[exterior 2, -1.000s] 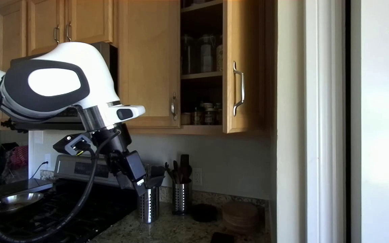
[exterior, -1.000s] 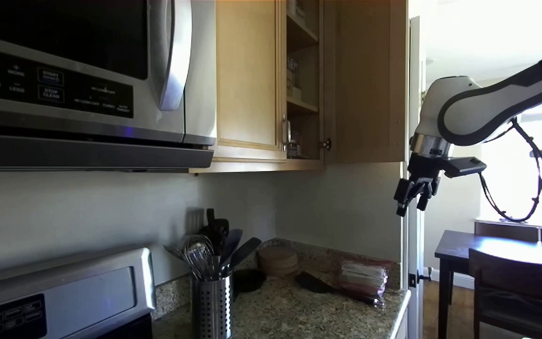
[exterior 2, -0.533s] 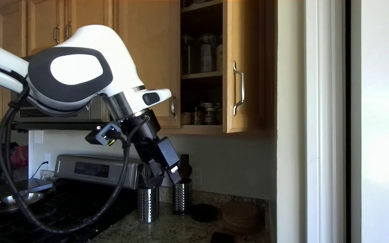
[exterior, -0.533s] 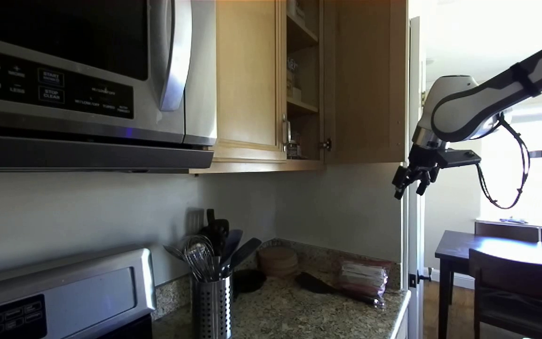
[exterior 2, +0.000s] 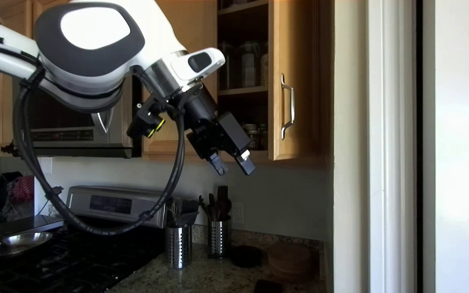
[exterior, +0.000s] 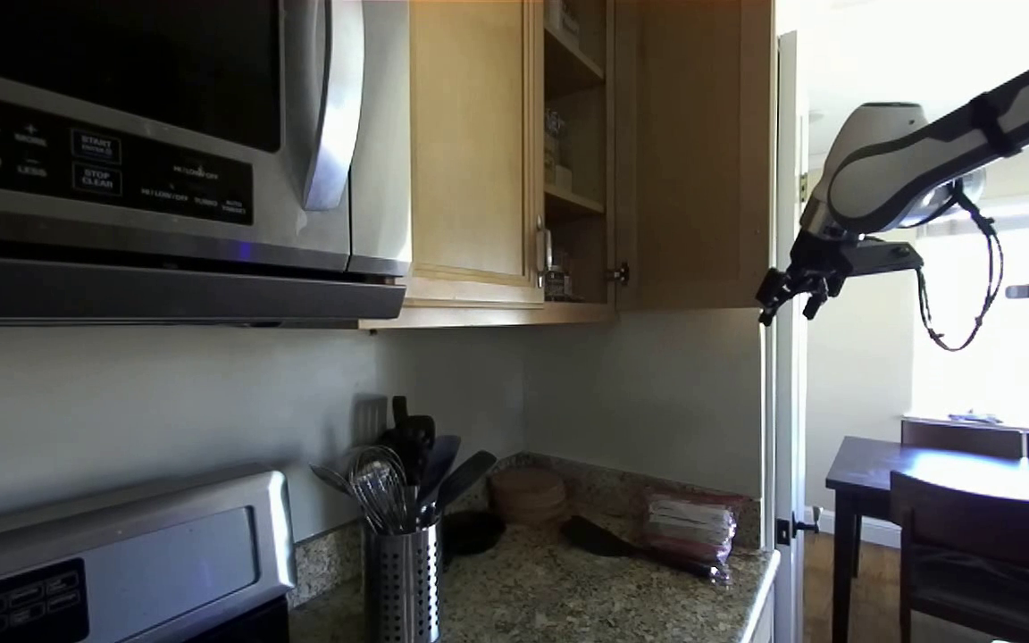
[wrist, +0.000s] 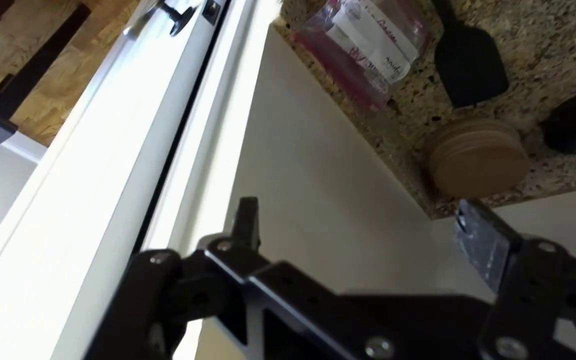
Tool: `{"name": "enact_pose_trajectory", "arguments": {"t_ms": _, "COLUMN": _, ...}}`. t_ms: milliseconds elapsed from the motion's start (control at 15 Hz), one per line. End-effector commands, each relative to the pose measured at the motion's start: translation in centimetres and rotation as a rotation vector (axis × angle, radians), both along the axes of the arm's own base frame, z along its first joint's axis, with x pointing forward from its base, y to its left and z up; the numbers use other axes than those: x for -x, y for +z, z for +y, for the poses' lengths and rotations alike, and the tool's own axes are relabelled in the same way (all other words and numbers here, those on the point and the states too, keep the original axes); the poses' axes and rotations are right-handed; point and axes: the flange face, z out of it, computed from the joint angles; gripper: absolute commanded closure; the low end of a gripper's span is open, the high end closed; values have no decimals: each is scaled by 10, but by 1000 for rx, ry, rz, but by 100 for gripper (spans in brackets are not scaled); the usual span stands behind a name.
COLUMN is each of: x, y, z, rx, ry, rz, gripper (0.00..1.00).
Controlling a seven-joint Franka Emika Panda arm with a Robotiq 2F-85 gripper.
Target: Close the top right cabinet door
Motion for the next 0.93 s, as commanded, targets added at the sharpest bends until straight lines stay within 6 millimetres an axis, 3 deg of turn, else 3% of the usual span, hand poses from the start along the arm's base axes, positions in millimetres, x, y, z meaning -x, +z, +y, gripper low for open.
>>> {"name": "enact_pose_trajectory", "arguments": {"t_ms": 0, "x": 19, "y": 36, "z": -10, "rx": 67, "ry": -16, "rz": -60, "gripper": 0}}
{"name": "enact_pose_trajectory", "arguments": {"t_ms": 200, "x": 11, "y": 40, "z": -18, "rx": 81, "ry": 7, "rz": -105, "gripper": 0}}
{"name": "enact_pose_trajectory", "arguments": {"t_ms": 867, "x": -32, "y": 9, "z": -62, "rx": 58, "ry": 97, "rz": -165, "gripper": 0}}
